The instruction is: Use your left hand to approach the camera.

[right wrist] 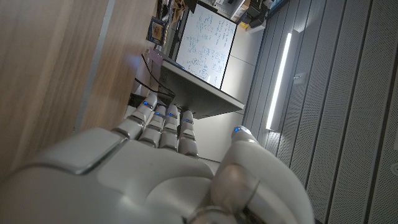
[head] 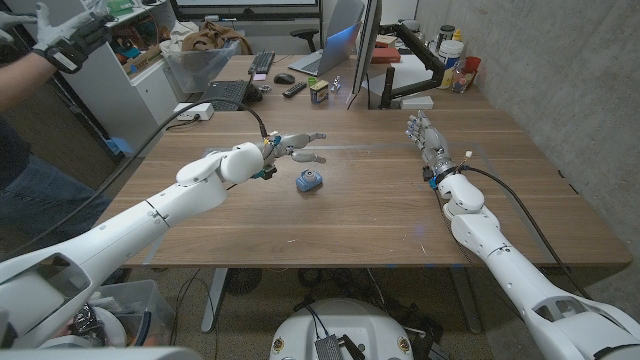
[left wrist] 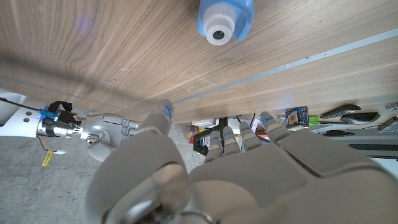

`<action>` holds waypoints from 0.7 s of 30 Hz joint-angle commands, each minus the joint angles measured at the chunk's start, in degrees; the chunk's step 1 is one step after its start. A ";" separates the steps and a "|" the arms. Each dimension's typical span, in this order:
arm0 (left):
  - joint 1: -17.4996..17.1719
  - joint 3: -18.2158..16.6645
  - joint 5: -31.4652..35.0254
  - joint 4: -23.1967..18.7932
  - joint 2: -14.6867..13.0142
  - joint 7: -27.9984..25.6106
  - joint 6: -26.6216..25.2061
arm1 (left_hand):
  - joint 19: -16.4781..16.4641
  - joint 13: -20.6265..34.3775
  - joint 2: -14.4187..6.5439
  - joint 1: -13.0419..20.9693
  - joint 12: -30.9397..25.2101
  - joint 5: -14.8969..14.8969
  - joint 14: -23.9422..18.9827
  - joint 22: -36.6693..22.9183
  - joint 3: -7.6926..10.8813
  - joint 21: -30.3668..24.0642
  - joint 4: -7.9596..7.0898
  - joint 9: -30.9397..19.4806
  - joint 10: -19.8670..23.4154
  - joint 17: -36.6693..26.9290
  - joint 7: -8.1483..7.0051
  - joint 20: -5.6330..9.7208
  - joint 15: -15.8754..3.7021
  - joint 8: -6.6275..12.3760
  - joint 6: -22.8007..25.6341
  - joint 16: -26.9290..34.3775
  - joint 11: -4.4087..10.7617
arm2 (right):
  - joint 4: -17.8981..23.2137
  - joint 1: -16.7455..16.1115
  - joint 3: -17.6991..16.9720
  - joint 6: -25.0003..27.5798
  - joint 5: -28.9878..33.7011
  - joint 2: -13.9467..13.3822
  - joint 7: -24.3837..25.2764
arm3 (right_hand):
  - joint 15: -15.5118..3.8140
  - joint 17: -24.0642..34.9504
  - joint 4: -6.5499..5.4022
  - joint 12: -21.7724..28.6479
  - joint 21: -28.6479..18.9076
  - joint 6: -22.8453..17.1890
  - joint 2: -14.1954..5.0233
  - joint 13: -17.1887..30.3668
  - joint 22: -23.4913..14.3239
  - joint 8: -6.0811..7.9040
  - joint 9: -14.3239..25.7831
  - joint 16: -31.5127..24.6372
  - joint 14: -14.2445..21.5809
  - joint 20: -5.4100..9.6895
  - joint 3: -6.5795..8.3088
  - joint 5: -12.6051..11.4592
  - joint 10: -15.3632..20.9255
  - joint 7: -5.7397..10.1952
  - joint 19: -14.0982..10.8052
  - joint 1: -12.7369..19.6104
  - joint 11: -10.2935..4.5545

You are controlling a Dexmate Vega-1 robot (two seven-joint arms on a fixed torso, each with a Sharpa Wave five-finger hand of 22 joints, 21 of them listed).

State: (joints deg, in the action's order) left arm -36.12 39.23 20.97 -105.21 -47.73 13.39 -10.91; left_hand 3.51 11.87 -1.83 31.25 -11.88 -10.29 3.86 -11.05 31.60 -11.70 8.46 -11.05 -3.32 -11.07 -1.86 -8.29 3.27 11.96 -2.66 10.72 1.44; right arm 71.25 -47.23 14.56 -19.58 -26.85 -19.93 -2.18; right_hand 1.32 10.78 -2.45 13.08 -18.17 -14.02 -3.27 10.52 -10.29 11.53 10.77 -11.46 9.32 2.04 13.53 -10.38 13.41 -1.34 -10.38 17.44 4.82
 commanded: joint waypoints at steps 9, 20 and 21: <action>0.11 1.20 0.35 2.01 0.48 1.56 0.81 | -0.13 0.34 0.21 0.52 -0.32 -0.20 0.52 -0.31 -0.03 -0.60 0.03 -0.33 -0.60 -0.26 -0.48 -0.55 0.04 -0.12 0.12 0.38 -0.05 | -1.47 0.81 0.18 -0.33 0.65 1.02 0.05 | 0.02 0.27 0.20 -0.04 0.40 -0.48 0.15 0.24 -0.07 -0.04 0.12 -0.01 0.63 0.05 0.07 0.02 0.48 0.16 -0.67 0.39 -0.30; 0.04 1.57 0.40 2.77 0.67 1.93 0.78 | -0.19 0.37 0.24 0.62 -0.37 -0.22 0.53 -0.32 -0.04 -0.68 -0.06 -0.35 -0.66 -0.31 -0.50 -0.52 0.02 -0.12 0.11 0.43 0.00 | -2.41 1.29 0.25 -0.21 0.94 1.50 -0.24 | -0.02 0.27 0.25 -0.02 0.54 -0.47 0.09 0.24 -0.08 -0.06 0.12 0.00 0.70 0.03 0.07 0.02 0.63 0.23 -0.73 0.37 -0.21; 0.01 1.58 0.37 2.81 0.64 1.98 0.76 | -0.19 0.37 0.24 0.63 -0.38 -0.22 0.53 -0.32 -0.04 -0.68 -0.06 -0.35 -0.67 -0.31 -0.47 -0.53 0.06 -0.12 0.13 0.43 0.01 | -2.52 1.29 0.22 -0.28 0.90 1.59 -0.29 | -0.01 0.27 0.26 -0.03 0.55 -0.45 0.08 0.24 -0.08 -0.07 0.12 0.00 0.70 0.01 0.08 0.01 0.62 0.25 -0.72 0.37 -0.22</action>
State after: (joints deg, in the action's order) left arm -35.99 40.44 21.32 -103.17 -47.20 14.92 -10.12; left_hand 3.51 12.14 -1.60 31.48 -11.87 -10.29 3.86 -11.05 31.60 -12.09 8.46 -11.09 -3.44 -11.06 -2.16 -8.29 3.27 11.96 -2.35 10.72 1.32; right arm 69.72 -46.35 14.72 -19.81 -26.18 -18.90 -2.15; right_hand 1.32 10.78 -2.46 13.08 -17.73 -14.02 -3.27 10.52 -10.28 11.53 10.77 -11.46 9.32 2.04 13.53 -10.38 13.72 -1.34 -10.38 17.44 4.50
